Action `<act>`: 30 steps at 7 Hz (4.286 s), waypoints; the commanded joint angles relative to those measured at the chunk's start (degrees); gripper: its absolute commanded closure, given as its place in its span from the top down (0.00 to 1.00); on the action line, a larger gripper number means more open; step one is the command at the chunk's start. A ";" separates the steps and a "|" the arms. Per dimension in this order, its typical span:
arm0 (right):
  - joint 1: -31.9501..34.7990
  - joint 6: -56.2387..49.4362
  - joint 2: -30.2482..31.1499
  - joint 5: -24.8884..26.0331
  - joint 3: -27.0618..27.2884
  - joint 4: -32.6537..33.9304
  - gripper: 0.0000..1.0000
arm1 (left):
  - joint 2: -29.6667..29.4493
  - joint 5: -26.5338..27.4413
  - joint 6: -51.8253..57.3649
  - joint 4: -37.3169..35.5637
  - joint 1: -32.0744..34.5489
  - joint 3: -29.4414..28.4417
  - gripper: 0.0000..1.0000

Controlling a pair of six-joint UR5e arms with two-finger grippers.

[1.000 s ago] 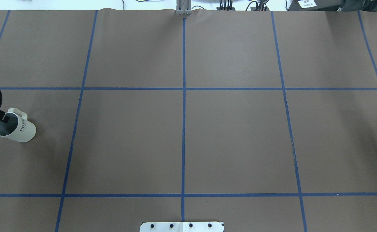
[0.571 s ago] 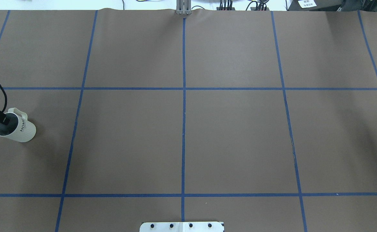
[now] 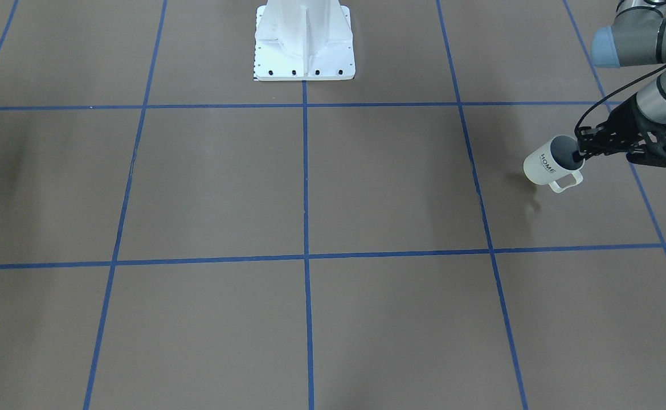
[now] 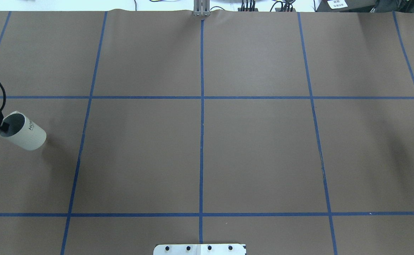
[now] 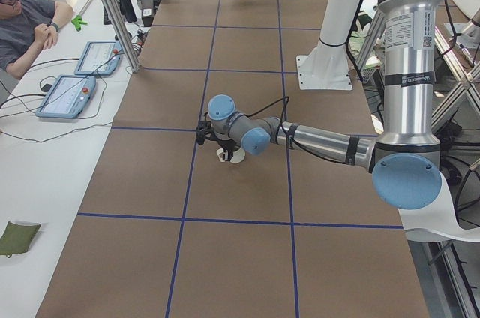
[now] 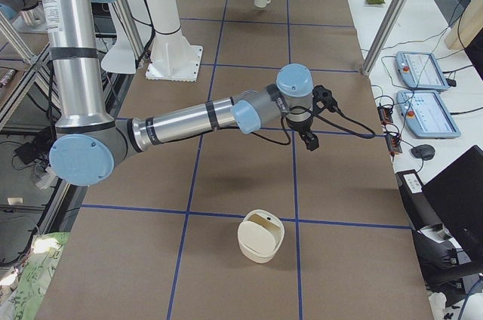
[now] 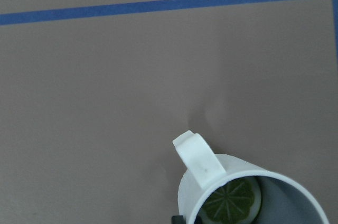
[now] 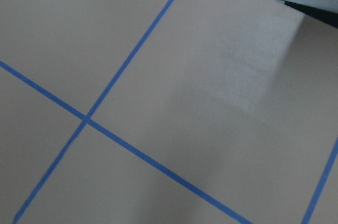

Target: Left arm hands cup to right arm to dump lemon

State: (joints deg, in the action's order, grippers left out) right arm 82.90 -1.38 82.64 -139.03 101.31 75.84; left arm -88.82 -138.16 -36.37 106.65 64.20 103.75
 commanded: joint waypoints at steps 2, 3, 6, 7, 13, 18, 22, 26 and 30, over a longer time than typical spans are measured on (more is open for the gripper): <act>-8.68 10.68 -11.24 6.87 -1.28 -0.51 1.00 | -20.01 -1.93 -2.37 -24.61 3.57 -1.32 0.00; -14.47 12.61 -14.32 14.41 -1.29 -0.51 1.00 | -25.12 -1.93 -7.17 -24.56 3.48 -5.88 0.00; -23.12 22.60 -19.54 20.80 -1.98 -12.20 1.00 | -34.40 -2.02 -23.51 -16.45 1.82 -15.84 0.00; -28.10 29.61 -19.45 26.12 -2.17 -18.82 1.00 | -35.45 -1.93 -31.49 -9.69 -0.63 -18.21 0.00; -56.45 32.50 -24.89 68.97 -0.58 -20.82 1.00 | -49.58 0.62 -48.33 -5.93 -9.42 -25.69 0.00; -59.17 32.05 -27.80 74.95 -5.86 -20.82 1.00 | -53.65 -0.09 -49.06 -3.99 -12.34 -26.49 0.00; -59.17 31.71 -27.62 74.87 -5.86 -20.91 1.00 | -54.27 -0.09 -48.97 -3.82 -14.45 -26.32 0.00; -59.17 31.26 -27.45 74.87 -5.86 -21.17 1.00 | -53.92 -0.26 -48.97 -3.99 -15.15 -25.10 0.00; -59.09 31.35 -27.27 74.87 -5.77 -21.34 1.00 | -53.56 -3.08 -49.06 -4.61 -15.15 -23.42 0.00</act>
State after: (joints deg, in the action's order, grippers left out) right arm 23.78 29.90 55.35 -64.16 95.53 54.52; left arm -142.44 -141.02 -85.42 102.12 49.05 80.17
